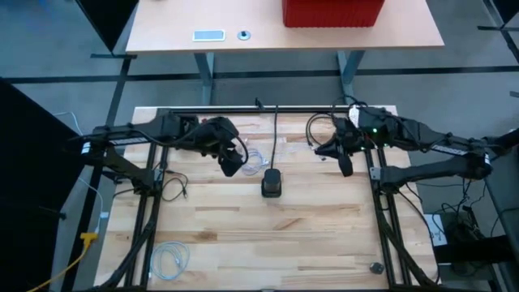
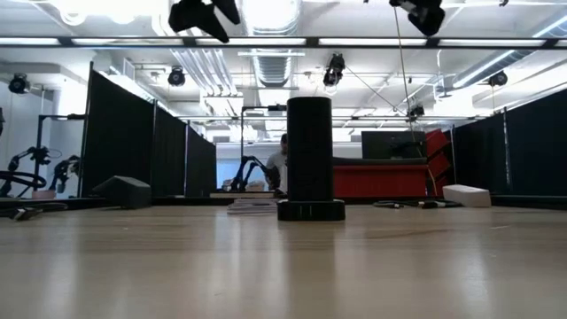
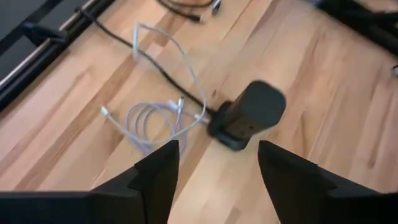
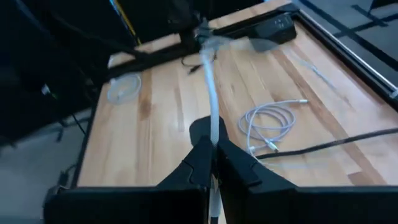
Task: Insert USB
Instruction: Insert the white charger cable into the black charger adapter
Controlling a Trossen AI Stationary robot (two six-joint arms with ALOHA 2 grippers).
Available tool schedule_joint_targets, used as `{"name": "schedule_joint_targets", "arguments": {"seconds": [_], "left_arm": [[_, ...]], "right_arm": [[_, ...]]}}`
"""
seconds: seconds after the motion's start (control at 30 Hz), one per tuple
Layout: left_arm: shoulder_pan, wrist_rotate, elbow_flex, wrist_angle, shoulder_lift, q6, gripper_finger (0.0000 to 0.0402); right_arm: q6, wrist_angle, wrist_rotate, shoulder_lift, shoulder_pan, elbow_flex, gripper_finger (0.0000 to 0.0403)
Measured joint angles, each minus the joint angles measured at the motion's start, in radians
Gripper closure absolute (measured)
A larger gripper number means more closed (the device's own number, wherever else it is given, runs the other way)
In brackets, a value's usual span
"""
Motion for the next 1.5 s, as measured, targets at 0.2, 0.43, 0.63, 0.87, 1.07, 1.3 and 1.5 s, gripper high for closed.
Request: {"name": "schedule_joint_targets", "arguments": {"seconds": [0.2, 0.43, 0.63, 0.87, 1.07, 1.3, 1.5], "left_arm": [[-0.039, -0.014, -0.018, 0.105, 0.027, 0.055, 0.0215], [-0.093, -0.027, -0.062, 0.350, 0.049, 0.150, 0.0234], [-0.099, 0.113, -0.256, 0.726, 0.011, 0.104, 0.0243], [-0.123, 0.212, -0.454, 1.019, 0.007, 0.018, 0.0229], [-0.122, 0.210, -0.510, 0.918, -0.004, 0.094, 0.0221], [-0.120, 0.207, -0.575, 0.801, -0.017, 0.184, 0.0212], [-0.049, 0.234, -0.671, 0.752, -0.032, 0.253, 0.0218]], "right_arm": [[0.137, 0.102, 0.019, -0.053, 0.018, -0.066, 0.0403], [0.274, 0.234, 0.051, -0.091, 0.056, -0.132, 0.0403], [0.243, 0.447, 0.100, 0.033, 0.191, -0.096, 0.0403], [0.244, 0.405, 0.287, 0.159, 0.303, -0.027, 0.0403], [0.343, 0.318, 0.396, 0.230, 0.389, -0.003, 0.0403], [0.459, 0.216, 0.524, 0.313, 0.489, 0.026, 0.0403], [0.631, 0.117, 0.621, 0.373, 0.570, -0.017, 0.0403]]}}
